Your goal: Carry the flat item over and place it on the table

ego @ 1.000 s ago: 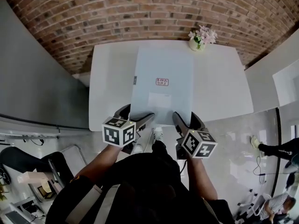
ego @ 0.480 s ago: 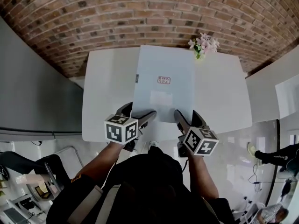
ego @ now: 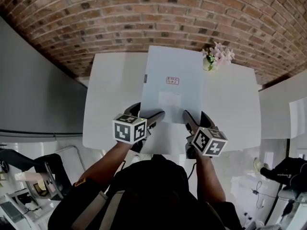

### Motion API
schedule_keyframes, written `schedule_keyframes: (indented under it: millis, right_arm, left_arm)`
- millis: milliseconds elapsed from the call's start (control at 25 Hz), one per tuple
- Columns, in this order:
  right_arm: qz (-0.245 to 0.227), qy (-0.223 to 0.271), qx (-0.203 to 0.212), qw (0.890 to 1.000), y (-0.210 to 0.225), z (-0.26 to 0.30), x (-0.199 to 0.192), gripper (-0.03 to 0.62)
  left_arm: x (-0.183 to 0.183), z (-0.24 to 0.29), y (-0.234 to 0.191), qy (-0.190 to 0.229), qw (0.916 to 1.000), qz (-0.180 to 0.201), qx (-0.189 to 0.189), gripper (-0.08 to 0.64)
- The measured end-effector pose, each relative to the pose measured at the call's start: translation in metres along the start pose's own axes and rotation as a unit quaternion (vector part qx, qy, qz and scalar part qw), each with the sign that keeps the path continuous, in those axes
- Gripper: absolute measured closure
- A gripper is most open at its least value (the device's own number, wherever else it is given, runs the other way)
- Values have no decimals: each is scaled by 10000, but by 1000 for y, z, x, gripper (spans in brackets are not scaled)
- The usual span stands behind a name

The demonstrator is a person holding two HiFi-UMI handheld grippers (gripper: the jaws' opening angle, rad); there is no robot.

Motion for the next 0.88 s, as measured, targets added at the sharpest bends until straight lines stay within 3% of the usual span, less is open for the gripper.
schedule_keyframes:
  millis: [880]
  right_arm:
    - [25,-599,-19,9982,65,95,39,267]
  left_arm:
    - [7,106,-33,-432,9982,-389,141,91]
Point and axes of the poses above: the fingertips, and each gripper's own axes: z forward along the fingers, y to its right, x out of its top, the point moved 8 cm from there along -z, backward along the fingers, and after that the axes turned 12 degrees about z, right-handed, at the moved point
